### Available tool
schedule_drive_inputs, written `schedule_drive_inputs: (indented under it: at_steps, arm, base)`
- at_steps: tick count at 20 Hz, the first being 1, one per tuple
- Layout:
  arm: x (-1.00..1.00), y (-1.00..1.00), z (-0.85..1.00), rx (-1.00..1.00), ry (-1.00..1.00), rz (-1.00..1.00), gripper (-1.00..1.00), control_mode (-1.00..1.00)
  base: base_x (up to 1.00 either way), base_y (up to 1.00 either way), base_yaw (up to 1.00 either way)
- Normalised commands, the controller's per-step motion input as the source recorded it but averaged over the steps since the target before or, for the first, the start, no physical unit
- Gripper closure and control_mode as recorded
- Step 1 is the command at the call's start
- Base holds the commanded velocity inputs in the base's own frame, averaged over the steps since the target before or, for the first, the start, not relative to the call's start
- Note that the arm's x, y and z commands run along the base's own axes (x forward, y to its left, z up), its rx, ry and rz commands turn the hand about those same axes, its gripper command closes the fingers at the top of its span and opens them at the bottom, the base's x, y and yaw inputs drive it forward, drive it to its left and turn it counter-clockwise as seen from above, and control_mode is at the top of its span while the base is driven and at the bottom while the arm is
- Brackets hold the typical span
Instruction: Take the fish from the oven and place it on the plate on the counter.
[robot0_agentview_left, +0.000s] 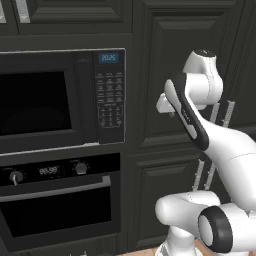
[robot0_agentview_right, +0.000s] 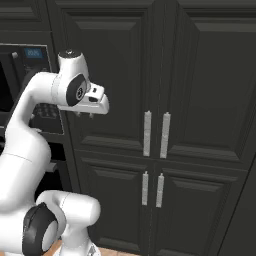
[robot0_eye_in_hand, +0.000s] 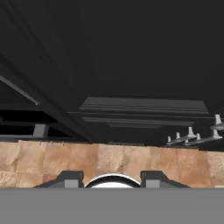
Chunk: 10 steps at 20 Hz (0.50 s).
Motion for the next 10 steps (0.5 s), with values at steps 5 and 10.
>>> schedule_drive_inputs:
  at_steps: [5, 10]
  arm:
    - [-0.60, 0.18, -0.06, 0.00, -0.06, 0.08, -1.00, -1.00]
    - [-0.77, 0.86, -0.14, 0.00, 0.00, 0.44, -1.00, -1.00]
  base:
    - [0.00, 0.00, 0.00]
    - [0.00, 0.00, 0.00]
